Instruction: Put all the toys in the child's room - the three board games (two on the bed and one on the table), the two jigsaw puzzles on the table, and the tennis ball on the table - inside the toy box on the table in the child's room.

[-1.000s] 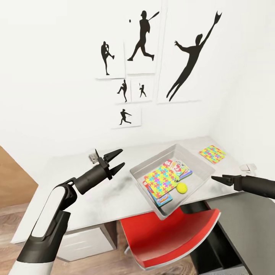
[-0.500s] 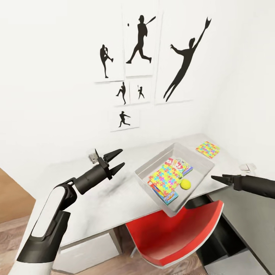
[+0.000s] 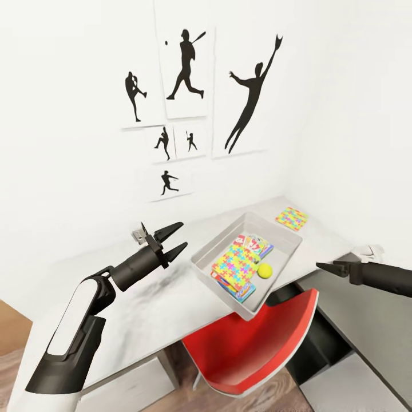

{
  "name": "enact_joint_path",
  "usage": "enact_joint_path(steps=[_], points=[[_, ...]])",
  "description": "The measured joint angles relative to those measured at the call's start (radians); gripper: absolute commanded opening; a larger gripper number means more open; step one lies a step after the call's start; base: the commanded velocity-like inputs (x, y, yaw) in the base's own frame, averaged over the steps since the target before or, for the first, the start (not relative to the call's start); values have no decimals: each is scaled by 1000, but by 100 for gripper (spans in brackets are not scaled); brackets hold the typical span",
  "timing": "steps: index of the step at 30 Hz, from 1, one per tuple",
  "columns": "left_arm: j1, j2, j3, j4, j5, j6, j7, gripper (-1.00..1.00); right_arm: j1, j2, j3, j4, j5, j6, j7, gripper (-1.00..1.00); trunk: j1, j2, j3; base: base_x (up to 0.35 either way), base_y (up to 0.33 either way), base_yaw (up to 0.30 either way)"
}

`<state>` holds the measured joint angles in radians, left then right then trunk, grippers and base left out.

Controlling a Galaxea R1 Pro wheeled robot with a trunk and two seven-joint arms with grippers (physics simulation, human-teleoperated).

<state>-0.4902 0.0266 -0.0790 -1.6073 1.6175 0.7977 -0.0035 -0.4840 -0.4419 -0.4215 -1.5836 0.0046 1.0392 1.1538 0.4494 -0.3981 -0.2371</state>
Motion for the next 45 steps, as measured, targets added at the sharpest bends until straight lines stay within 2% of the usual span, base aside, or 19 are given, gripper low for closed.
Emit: enact_joint_path(steps=[12, 13, 16, 25, 41, 44, 45], points=[[0, 0, -1, 0, 0, 0, -2, 100, -2, 2, 3, 5, 0, 0, -34, 100, 0, 0, 11, 1, 118, -245], [0, 0, -2, 0, -1, 0, -1, 100, -8, 23, 6, 20, 2, 0, -80, 100, 0, 0, 12, 13, 123, -247], [0, 0, -2, 0, -1, 0, 0, 100, -10, 44, 8, 26, 2, 0, -130, 100, 0, 0, 15, 9, 85, -247], [0, 0, -2, 0, -1, 0, 2, 100, -14, 85, 9, 31, 1, 1, -200, 100, 0, 0, 23, 3, 30, -248], [0, 0, -2, 0, -1, 0, 5, 100, -15, 92, 8, 32, 0, 1, -211, 100, 0, 0, 37, 0, 2, -249], [0, 9, 0, 0, -1, 0, 6, 100, -15, 94, 8, 32, 0, 1, -211, 100, 0, 0, 40, 23, 23, -249], [0, 21, 0, 0, -2, 0, 7, 100, -15, 97, 9, 33, 1, 1, -211, 100, 0, 0, 41, 58, 59, -249]])
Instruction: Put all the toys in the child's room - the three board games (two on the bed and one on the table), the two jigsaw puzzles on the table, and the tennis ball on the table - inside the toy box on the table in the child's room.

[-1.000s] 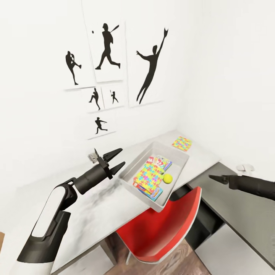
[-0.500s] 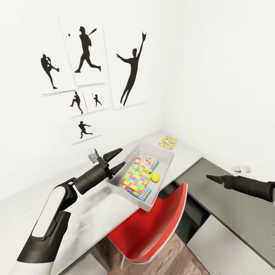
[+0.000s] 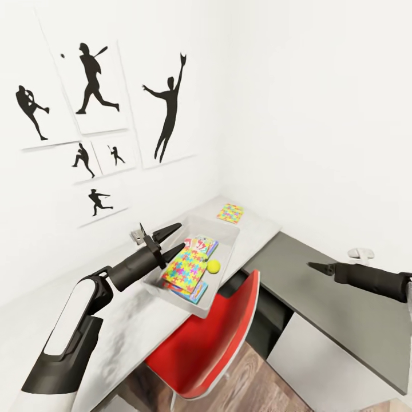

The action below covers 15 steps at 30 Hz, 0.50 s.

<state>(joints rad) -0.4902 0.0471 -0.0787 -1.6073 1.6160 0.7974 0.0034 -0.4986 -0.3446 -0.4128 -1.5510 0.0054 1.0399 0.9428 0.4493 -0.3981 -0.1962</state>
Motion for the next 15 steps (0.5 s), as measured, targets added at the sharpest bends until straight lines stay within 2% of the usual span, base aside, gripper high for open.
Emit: enact_joint_path(steps=[6, 15], points=[[0, 19, -1, 0, -1, -1, 3, 100, 0, 19, 2, 0, 1, 0, -1, 100, 0, 0, 5, 108, 119, -207], [2, 23, -3, 0, -1, -1, 7, 100, 1, 36, 4, -1, 1, 0, -2, 100, 0, 0, 6, 26, 29, -42]])
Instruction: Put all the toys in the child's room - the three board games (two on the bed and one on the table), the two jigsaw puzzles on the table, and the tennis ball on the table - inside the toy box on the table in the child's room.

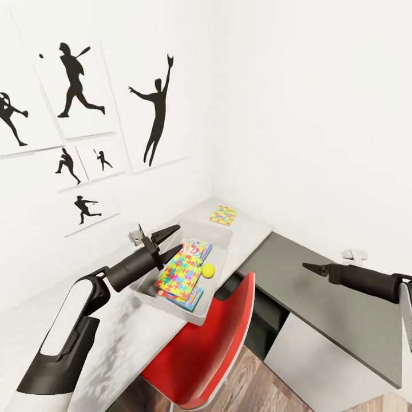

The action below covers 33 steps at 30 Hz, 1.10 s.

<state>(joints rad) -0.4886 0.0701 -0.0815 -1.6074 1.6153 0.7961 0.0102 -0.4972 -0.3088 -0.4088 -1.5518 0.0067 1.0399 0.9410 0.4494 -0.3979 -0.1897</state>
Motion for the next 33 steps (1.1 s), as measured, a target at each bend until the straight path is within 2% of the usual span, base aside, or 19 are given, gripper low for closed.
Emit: enact_joint_path(steps=[16, 22, 26, 28, 33], points=[[-6, 1, 1, 0, -1, 0, 5, 100, 2, 11, 6, 0, 0, 0, 0, 100, 0, 0, 0, 2, 2, -23], [-60, 10, 7, 3, -15, 2, 70, 100, -26, 17, 8, 26, -1, 0, -8, 100, 0, 0, 0, 0, 0, -4], [-112, 26, 8, 4, -10, 2, 139, 100, -92, 49, 14, 53, 1, 0, -30, 100, 0, 0, 0, 0, 0, -1], [-126, 30, 8, 5, -10, 2, 155, 100, -109, 58, 16, 65, 2, 0, -43, 100, 0, 0, 0, 0, 0, 0], [-196, 43, 9, 26, -10, 3, 241, 100, -206, 108, 54, 152, 4, 1, -149, 100, 0, 0, 0, 0, 0, 0]])
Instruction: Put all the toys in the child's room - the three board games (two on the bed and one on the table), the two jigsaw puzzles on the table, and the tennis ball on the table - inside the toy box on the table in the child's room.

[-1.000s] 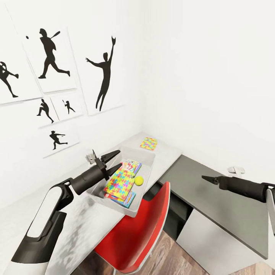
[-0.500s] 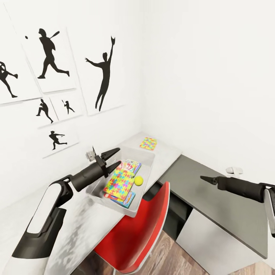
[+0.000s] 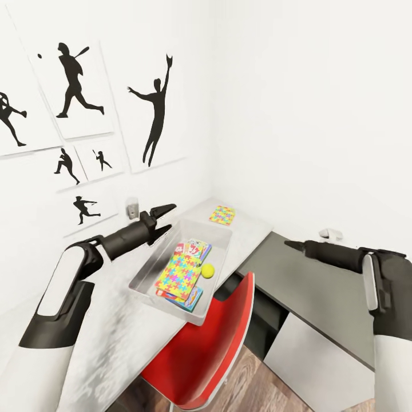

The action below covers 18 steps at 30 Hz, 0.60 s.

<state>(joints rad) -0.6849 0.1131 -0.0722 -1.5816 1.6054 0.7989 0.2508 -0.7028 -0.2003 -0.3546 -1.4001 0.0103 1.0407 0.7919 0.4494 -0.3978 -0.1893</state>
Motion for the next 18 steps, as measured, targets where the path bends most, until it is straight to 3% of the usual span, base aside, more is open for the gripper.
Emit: enact_joint_path(steps=[5, 7, 8, 11, 14, 17, 18], points=[[-84, 23, -1, 57, -6, 1, 93, 100, -85, 80, 40, 104, 1, 1, -134, 100, 0, 0, 0, 0, 0, 0], [-122, 32, -3, 96, -9, 2, 129, 100, -115, 114, 48, 149, 1, 1, -184, 100, 0, 0, 0, 0, 0, 0], [-122, 32, -3, 97, -8, 2, 130, 100, -115, 115, 48, 149, 2, 1, -185, 100, 0, 0, 0, 0, 0, 0], [-174, 51, -8, 170, -19, 8, 185, 100, -150, 166, 56, 205, 0, 1, -257, 100, 0, 0, 0, 0, 0, 0], [-226, 69, -21, 260, -54, 16, 239, 100, -174, 215, 69, 244, 1, 1, -344, 100, 0, 0, 0, 0, 0, 0], [-285, 84, -55, 353, -130, 33, 276, 100, -188, 260, 86, 273, 1, 2, -456, 100, 0, 0, 0, 0, 0, 0], [-286, 85, -55, 354, -130, 33, 276, 100, -189, 260, 86, 273, 2, 2, -458, 100, 0, 0, 0, 0, 0, 0]])
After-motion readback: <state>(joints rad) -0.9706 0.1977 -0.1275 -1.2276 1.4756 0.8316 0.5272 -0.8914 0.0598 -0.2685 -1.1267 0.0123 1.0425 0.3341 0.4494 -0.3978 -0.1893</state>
